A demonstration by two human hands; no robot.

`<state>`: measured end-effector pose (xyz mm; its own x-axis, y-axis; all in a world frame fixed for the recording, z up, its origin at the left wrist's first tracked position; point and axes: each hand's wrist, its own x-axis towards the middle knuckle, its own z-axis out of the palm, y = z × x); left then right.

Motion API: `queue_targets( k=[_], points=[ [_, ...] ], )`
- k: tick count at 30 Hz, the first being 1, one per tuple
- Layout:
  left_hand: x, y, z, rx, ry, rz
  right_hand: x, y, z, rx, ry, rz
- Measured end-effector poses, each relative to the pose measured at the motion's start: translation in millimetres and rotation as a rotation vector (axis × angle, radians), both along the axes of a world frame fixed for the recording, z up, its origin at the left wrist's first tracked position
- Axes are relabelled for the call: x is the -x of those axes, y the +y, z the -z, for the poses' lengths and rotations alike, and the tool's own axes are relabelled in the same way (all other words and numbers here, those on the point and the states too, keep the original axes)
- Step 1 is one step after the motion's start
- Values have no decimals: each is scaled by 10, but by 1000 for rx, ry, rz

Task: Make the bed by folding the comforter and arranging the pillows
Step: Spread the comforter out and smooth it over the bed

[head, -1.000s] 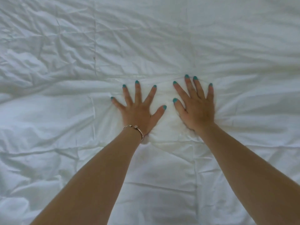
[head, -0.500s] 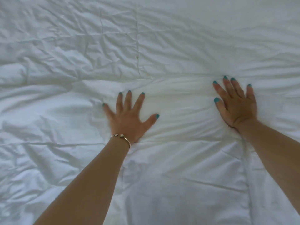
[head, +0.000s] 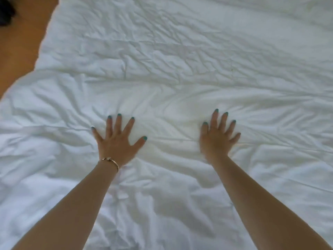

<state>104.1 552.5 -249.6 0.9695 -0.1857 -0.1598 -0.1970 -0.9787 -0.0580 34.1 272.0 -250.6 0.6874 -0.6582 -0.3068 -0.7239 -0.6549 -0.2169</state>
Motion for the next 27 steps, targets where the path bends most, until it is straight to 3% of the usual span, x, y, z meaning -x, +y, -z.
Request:
queue_targets(
  k=[5,10,14,18,24,27],
  points=[
    [-559,1152,93,-58,-38,-60,-1016,1200,64,48,-68,-448],
    [-848,1443,386,72,-147,-131,-1397,1924,289,238,-159,-863],
    [-894,1440,573,163,-198,-90,-1513,1854,435,248,-213,-859],
    [-961,1452,660,186,-198,-80,-1619,1882,373,179,-134,-832],
    [-994,1423,511,118,-86,-74,-1774,1872,91,2,27,-764],
    [-895,1430,272,97,-8,-81,-1457,1907,-55,49,26,-784]
  ],
)
